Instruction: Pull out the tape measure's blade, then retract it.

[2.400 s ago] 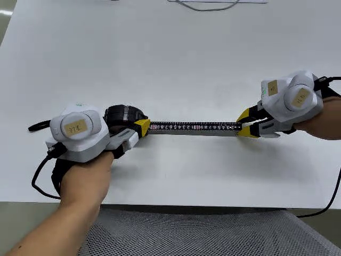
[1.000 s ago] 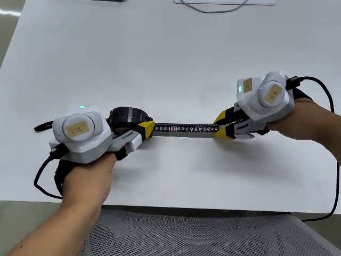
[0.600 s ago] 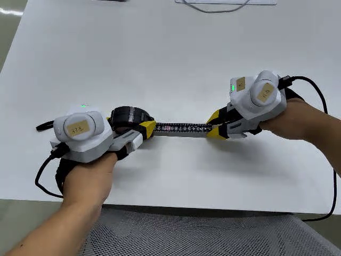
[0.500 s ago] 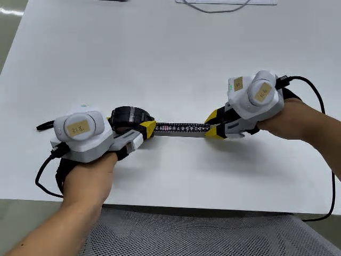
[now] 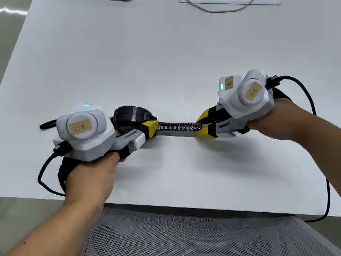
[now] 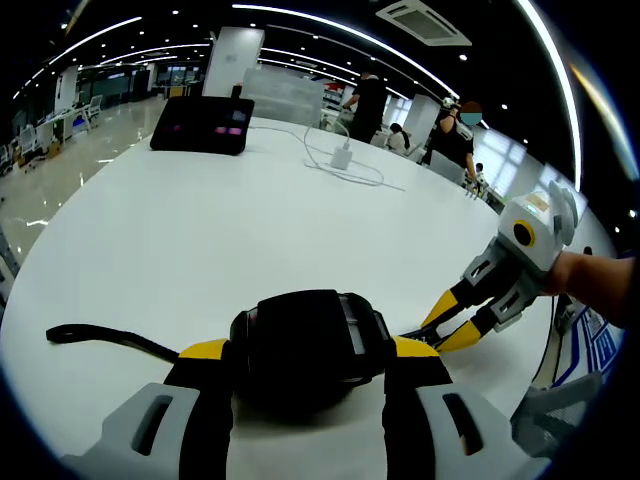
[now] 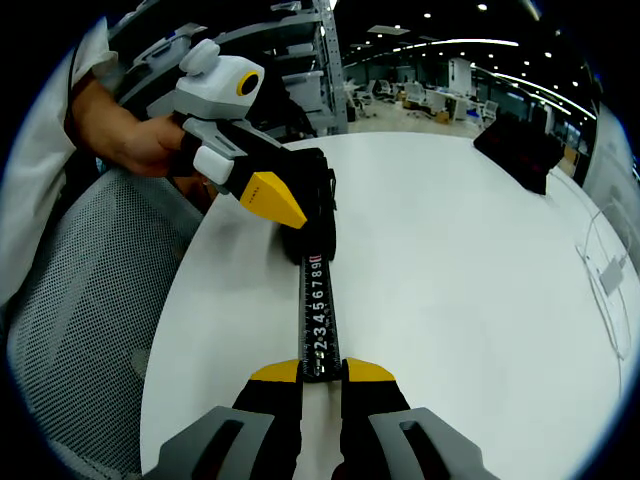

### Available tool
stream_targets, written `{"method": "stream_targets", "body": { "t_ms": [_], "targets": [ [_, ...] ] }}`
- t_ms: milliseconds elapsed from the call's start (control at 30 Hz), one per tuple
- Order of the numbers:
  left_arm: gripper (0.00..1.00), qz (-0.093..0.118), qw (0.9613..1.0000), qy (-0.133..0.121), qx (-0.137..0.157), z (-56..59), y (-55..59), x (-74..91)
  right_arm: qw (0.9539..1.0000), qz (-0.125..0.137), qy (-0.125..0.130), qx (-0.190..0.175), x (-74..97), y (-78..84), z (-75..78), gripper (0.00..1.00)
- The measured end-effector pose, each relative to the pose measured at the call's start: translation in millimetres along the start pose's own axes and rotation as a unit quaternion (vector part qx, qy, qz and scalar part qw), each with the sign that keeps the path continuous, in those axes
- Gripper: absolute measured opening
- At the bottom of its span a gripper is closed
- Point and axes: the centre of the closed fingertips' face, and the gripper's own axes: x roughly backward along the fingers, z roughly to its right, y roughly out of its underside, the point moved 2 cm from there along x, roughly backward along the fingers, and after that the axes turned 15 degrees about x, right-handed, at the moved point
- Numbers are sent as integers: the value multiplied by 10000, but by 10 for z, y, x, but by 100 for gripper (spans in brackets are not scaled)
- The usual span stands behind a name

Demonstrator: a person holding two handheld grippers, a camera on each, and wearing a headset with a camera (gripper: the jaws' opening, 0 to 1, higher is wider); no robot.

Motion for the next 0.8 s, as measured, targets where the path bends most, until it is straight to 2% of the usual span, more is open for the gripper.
{"method": "stream_targets", "body": {
  "t_ms": [800],
  "targets": [
    [56, 3, 9999, 69, 96, -3, -4, 9, 9997, 236, -15, -34, -229, -278, 58, 11]
  ]
}}
